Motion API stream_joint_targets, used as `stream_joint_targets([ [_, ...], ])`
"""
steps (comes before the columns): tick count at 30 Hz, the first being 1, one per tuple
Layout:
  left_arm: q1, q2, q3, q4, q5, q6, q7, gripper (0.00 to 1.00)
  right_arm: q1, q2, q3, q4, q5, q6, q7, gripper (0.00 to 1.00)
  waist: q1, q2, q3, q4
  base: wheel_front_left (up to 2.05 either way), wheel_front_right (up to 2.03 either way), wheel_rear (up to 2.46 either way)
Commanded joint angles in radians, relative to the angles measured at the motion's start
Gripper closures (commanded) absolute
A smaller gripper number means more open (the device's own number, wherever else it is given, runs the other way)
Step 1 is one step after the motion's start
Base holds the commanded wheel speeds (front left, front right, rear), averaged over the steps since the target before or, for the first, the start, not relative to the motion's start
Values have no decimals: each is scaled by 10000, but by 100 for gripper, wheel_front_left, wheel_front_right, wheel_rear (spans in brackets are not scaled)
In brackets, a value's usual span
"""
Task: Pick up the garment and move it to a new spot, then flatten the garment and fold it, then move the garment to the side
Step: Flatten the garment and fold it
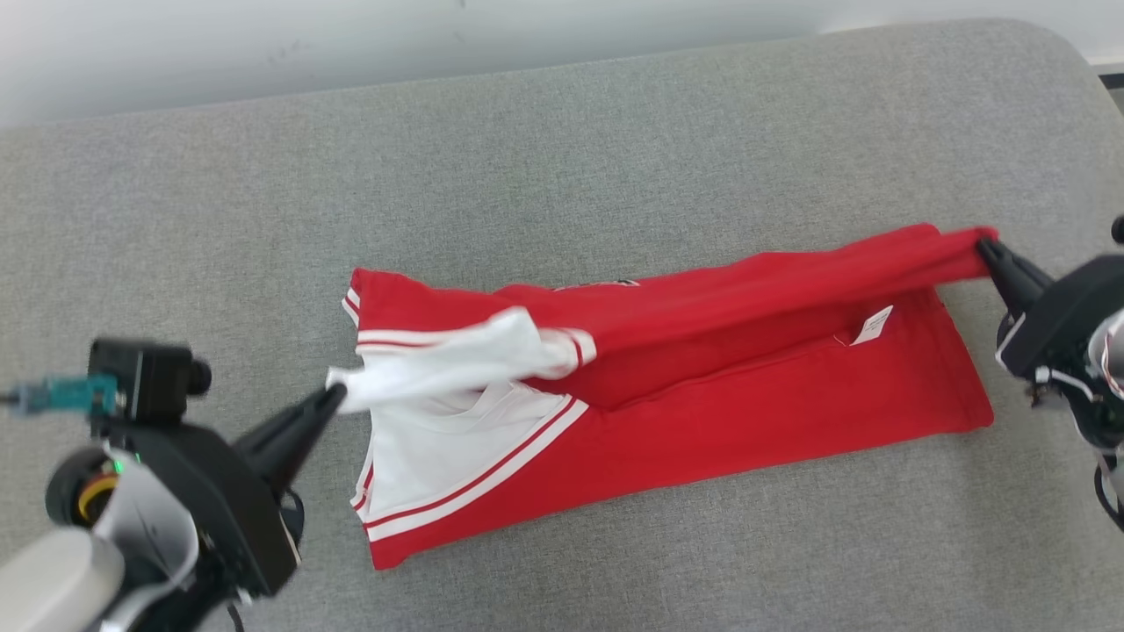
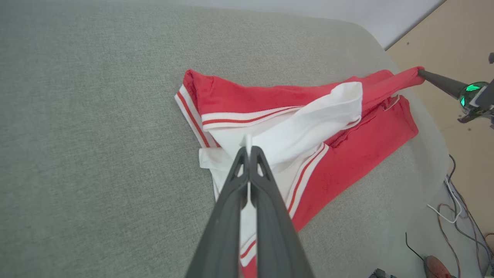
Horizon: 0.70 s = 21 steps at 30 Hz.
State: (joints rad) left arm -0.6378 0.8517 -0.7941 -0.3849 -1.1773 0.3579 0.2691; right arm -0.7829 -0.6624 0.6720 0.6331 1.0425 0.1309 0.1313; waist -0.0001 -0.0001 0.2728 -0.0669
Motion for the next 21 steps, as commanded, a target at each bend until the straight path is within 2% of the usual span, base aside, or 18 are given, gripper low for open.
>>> stream_joint_targets([
  [1,306,81,48,-116,-73,83,-184,100,246,-136,-17,-96,63,-2,-35,100,1,1,-13,6,0,0,0],
  [6,1343,-118,18,-378,-412,299,-836,100,1010,-219,-210,-527,-11,-2,8,100,1,1,0,-5,0,0,0],
  [17,2096,-909,-236,807,-331,172,-1729,100,1689,237,-628,-230,-411,-2,33,100,1,1,84,10,0,0,0],
  [20,2164,-1175,-232,1062,-356,51,-2001,100,1800,318,-751,-50,-509,-2,-33,37,1,1,27,33,0,0,0],
  [21,2221,-1265,-209,1145,-435,54,-2086,94,1840,387,-841,38,-461,-2,-87,0,1,1,-6,32,0,0,0],
])
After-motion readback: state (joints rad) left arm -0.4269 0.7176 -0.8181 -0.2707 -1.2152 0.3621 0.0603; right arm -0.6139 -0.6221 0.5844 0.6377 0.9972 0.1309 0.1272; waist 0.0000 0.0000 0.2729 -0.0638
